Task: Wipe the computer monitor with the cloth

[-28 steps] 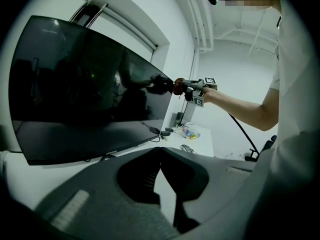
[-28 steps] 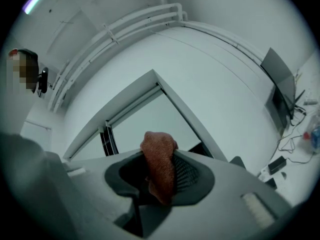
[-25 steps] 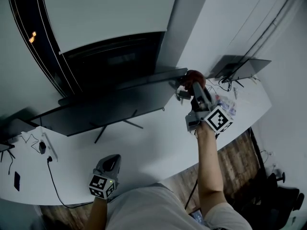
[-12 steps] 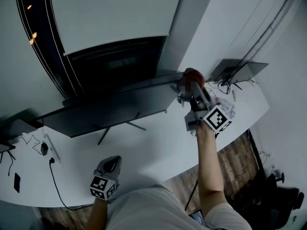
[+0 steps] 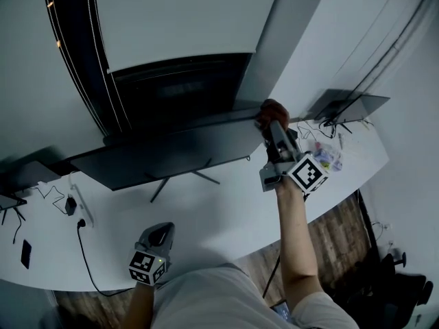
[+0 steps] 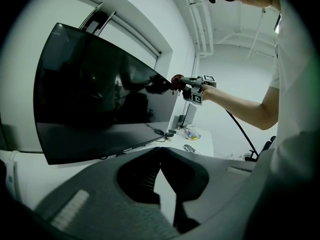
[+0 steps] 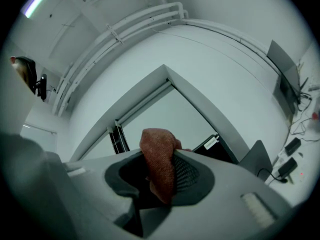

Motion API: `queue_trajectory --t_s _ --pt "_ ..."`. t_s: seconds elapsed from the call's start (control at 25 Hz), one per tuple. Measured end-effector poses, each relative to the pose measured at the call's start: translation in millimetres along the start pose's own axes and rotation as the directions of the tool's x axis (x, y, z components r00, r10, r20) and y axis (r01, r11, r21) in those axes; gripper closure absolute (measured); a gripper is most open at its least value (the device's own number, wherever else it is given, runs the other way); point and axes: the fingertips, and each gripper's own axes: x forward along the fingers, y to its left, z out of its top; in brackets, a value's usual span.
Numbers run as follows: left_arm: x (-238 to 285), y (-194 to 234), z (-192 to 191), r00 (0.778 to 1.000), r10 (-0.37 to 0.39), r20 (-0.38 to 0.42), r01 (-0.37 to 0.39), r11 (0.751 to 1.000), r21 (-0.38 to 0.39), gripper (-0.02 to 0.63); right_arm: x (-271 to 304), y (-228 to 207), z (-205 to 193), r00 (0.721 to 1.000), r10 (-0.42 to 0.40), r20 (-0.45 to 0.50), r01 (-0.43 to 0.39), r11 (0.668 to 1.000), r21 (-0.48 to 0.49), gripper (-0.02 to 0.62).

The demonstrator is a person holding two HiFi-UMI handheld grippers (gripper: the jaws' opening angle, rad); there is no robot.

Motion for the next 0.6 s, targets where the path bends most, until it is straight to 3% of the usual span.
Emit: queue_trajectory --t_s 0.6 --pt "-61 36 -13 0.999 0.037 0.012 -0.037 0.999 -0.003 0.597 26 91 -71 0.993 0.111 -0.037 -0.107 0.990 0.096 0.469"
